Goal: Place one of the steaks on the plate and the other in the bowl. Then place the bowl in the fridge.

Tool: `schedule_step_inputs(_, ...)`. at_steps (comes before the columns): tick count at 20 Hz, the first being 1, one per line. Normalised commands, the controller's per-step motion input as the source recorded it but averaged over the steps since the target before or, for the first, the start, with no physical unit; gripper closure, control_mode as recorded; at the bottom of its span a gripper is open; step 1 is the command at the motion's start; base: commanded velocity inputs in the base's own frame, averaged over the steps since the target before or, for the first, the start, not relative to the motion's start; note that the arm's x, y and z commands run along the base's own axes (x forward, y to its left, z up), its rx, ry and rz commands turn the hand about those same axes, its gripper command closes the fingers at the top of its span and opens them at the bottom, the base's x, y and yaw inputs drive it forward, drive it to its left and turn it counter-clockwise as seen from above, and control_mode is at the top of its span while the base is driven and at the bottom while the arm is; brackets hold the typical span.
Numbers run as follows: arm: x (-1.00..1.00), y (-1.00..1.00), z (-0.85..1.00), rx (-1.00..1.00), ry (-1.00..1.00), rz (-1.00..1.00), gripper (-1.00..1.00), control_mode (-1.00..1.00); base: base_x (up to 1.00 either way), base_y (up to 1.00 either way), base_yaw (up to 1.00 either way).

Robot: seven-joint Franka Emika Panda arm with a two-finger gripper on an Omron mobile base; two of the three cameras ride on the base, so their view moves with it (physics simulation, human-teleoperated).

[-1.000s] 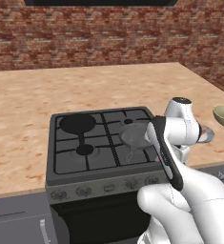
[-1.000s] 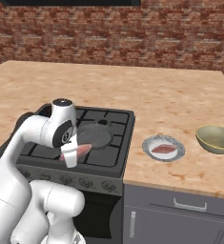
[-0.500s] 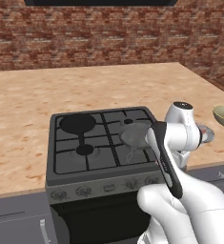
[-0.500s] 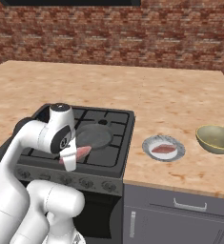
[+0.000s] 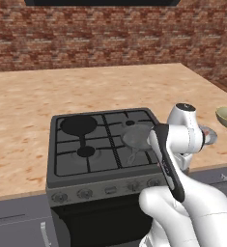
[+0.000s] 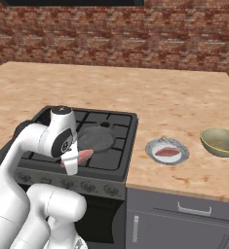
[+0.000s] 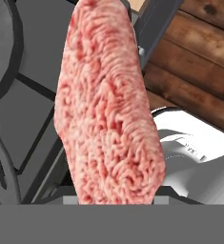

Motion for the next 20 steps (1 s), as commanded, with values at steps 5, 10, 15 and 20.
schedule_step_inputs(5, 0.0, 0.0, 0.0, 0.0, 0.0, 0.0, 1.0, 1.0, -0.12, -0.06, 0.0)
schedule_step_inputs(10, 0.0, 0.0, 0.0, 0.0, 0.0, 0.0, 1.0, 1.0, -0.25, -0.27, 0.0)
schedule_step_inputs(15, 0.0, 0.0, 0.0, 0.0, 0.0, 0.0, 1.0, 1.0, -0.21, -0.43, -0.03)
schedule_step_inputs(20, 0.0, 0.0, 0.0, 0.0, 0.0, 0.0, 1.0, 1.0, -0.24, -0.6, -0.03)
